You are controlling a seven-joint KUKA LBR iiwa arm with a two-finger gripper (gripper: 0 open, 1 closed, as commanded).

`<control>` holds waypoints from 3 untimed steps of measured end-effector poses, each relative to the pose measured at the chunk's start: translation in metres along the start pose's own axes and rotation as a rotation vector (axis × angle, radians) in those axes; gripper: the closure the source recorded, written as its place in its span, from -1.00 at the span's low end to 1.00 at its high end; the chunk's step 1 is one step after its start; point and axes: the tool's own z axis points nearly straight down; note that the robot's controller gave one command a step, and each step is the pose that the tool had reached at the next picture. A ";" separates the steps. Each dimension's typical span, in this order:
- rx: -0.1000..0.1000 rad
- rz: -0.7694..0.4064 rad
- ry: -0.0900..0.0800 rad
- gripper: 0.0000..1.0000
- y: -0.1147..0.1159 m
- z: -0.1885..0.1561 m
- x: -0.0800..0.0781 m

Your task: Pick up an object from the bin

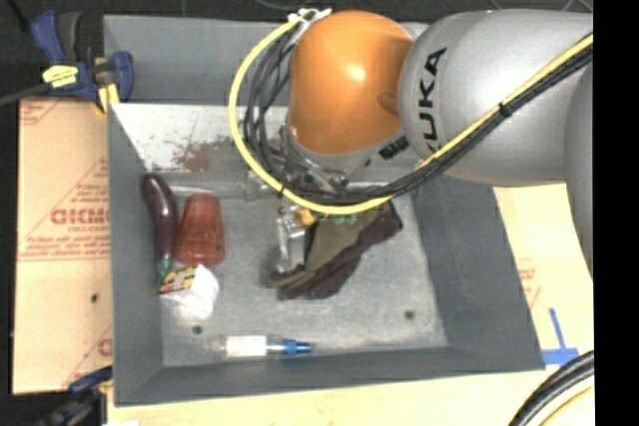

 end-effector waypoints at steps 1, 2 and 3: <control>-0.001 0.128 -0.006 -1.00 -0.002 0.011 0.007; -0.004 0.274 -0.004 -1.00 -0.011 0.026 0.013; 0.000 0.110 -0.007 -1.00 -0.041 0.048 0.016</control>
Offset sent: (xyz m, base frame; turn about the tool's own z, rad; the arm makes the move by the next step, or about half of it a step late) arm -0.0144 -0.0658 -0.0553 -0.1745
